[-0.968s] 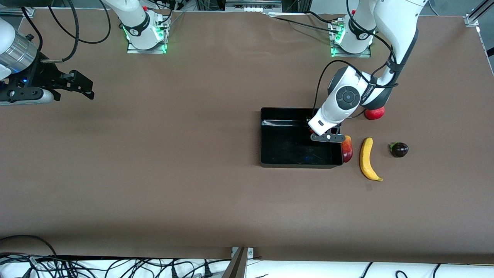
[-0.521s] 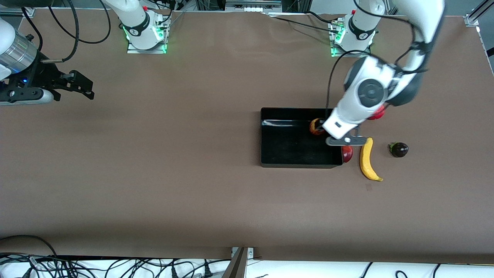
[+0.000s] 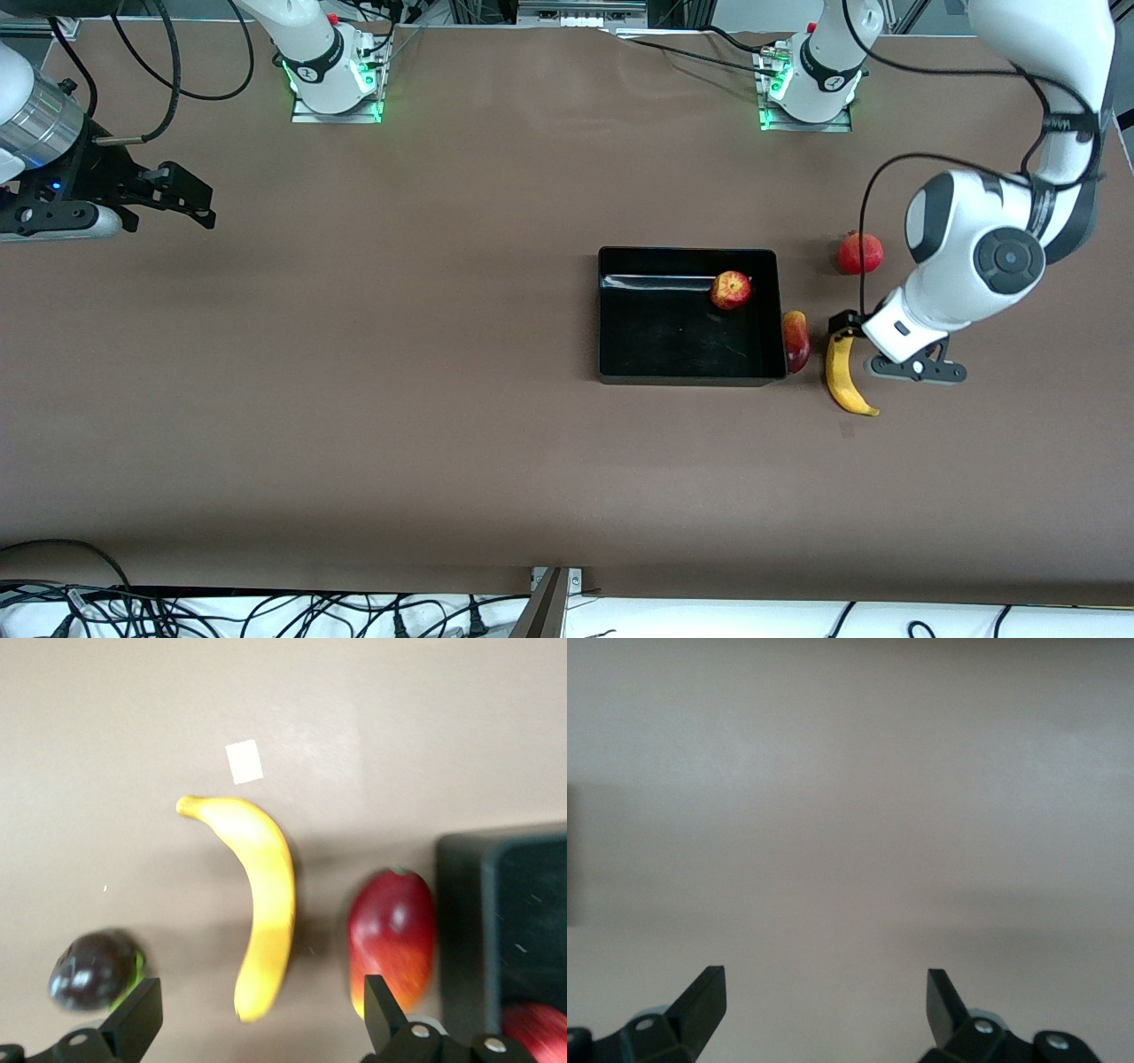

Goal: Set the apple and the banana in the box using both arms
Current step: 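Move the left gripper to the yellow banana and grasp it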

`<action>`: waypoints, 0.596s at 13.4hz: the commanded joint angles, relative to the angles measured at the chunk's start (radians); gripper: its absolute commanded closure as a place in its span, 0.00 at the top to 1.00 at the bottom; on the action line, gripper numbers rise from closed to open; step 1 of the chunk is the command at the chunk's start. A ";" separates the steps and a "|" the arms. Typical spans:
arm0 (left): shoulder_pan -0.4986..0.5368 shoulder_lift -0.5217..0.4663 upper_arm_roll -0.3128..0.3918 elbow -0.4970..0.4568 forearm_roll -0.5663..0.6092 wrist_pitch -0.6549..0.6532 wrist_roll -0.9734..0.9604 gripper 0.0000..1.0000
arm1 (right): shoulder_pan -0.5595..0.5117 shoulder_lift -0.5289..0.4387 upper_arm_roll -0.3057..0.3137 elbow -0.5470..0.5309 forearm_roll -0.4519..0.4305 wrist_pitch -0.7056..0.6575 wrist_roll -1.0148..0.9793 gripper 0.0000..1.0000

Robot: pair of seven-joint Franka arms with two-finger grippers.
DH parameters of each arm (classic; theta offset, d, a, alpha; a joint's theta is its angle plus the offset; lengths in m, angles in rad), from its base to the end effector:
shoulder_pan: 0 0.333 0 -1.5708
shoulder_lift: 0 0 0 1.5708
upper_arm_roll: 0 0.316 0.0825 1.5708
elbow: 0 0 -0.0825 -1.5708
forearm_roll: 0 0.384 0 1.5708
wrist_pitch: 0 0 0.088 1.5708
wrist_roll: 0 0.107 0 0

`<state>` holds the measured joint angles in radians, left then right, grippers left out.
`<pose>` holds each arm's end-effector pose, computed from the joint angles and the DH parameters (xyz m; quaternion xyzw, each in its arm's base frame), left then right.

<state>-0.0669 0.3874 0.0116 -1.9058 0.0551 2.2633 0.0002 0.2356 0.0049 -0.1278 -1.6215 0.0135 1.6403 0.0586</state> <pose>0.6223 -0.0334 0.2929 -0.9986 0.0460 0.0143 0.0235 0.5581 0.0619 0.6039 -0.9997 -0.0242 -0.0064 0.0070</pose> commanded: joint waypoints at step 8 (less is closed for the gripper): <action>0.021 0.188 0.001 -0.042 -0.011 0.263 0.080 0.26 | -0.016 0.001 0.011 0.009 -0.003 0.001 -0.008 1.00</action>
<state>-0.0522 0.5792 0.0115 -1.9361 0.0551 2.5097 0.0482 0.2352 0.0050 -0.1278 -1.6215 0.0135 1.6411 0.0586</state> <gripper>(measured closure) 0.189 0.000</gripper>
